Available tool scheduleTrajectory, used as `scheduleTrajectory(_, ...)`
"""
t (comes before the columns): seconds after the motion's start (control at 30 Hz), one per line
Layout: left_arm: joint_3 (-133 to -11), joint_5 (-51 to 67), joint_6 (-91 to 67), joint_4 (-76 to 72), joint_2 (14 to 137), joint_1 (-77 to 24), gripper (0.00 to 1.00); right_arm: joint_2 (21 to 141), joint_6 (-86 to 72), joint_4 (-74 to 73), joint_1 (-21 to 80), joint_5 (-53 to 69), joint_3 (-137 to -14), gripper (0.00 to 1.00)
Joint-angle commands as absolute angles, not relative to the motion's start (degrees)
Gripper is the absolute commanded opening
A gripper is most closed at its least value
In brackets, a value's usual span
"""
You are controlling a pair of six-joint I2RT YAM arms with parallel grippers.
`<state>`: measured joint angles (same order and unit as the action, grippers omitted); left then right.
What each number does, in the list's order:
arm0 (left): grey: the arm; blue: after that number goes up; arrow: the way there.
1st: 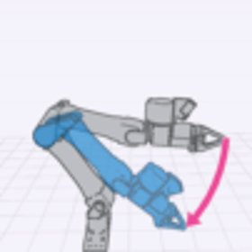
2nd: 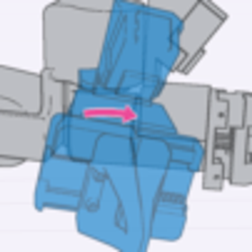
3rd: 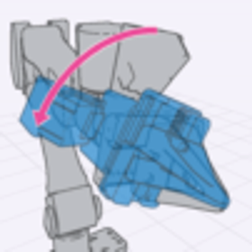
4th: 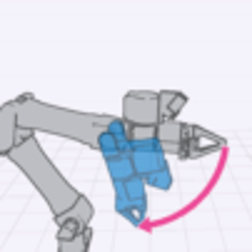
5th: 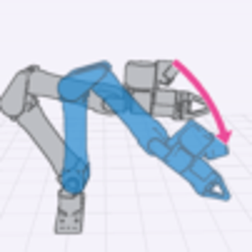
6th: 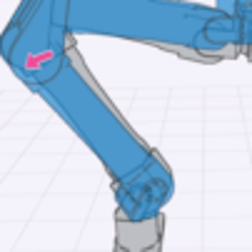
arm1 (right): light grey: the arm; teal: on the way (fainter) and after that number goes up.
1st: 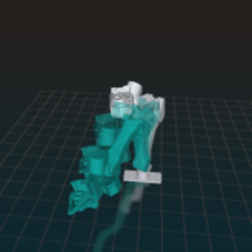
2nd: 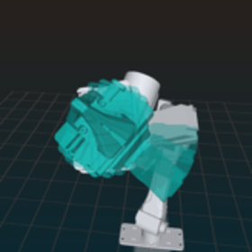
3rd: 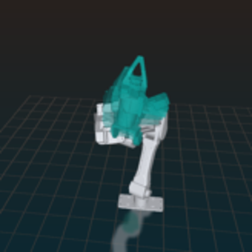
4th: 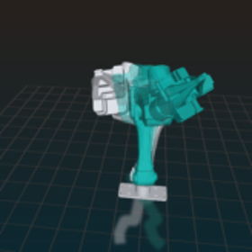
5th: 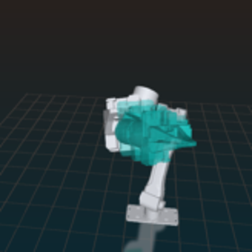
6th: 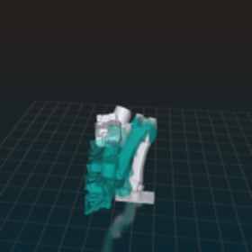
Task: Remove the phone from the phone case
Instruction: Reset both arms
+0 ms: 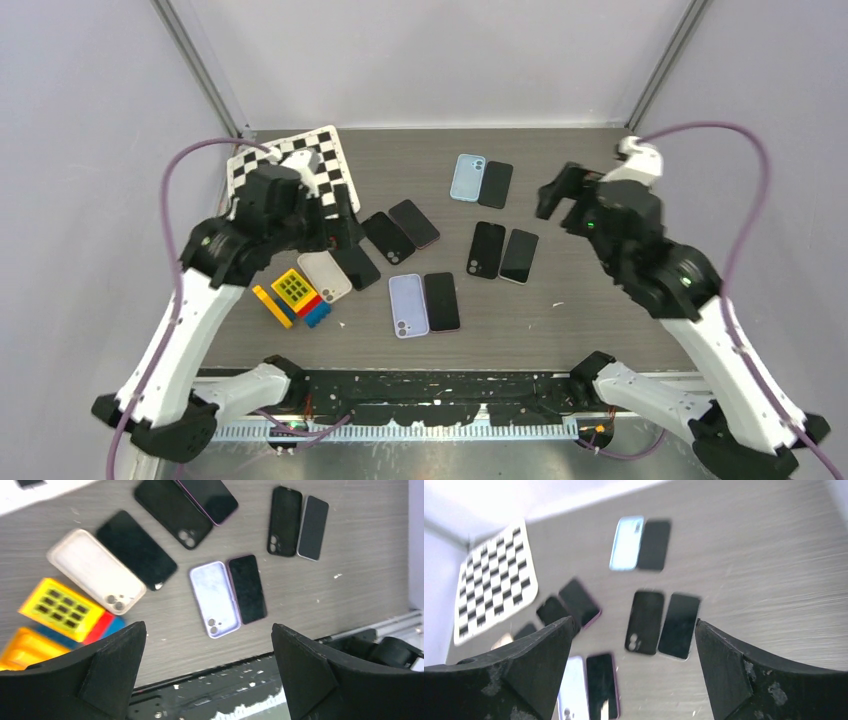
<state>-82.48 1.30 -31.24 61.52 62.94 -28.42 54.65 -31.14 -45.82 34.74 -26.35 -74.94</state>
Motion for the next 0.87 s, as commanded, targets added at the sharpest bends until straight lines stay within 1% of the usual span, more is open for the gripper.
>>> scheduleTrajectory(0.0, -86.24, -11.89, -22.95, 70.59, 54.77, -28.56, 1.0, 47.03, -26.39, -52.45, 34.47, -47.49, -80.32, 0.97)
scheduleTrajectory(0.03, -85.59, -14.41, -22.51, 70.42, 52.6, -28.56, 1.0, 45.88, -26.2, -52.49, 34.5, -51.14, -80.59, 0.97)
scheduleTrajectory(0.13, -84.73, -18.0, -21.11, 70.92, 46.86, -28.56, 1.0, 40.73, -24.62, -52.48, 34.46, -56.28, -81.16, 0.98)
scheduleTrajectory(0.23, -87.26, -22.83, -21.09, 74.86, 43.44, -28.56, 1.0, 36.96, -23.59, -52.94, 34.52, -60.33, -81.79, 0.98)
scheduleTrajectory(0.37, -91.1, -26.15, -21.91, 80.33, 40.1, -28.56, 1.0, 33.33, -23.81, -53.06, 34.54, -63.95, -82.5, 0.98)
scheduleTrajectory(0.57, -93.96, -27.83, -23.35, 84.74, 37.41, -28.56, 1.0, 31.0, -25.5, -53.65, 34.54, -63.83, -82.09, 0.98)
scheduleTrajectory(0.83, -93.85, -27.44, -22.81, 84.67, 37.31, -28.56, 1.0, 31.6, -26.84, -53.7, 34.54, -63.7, -80.64, 0.99)
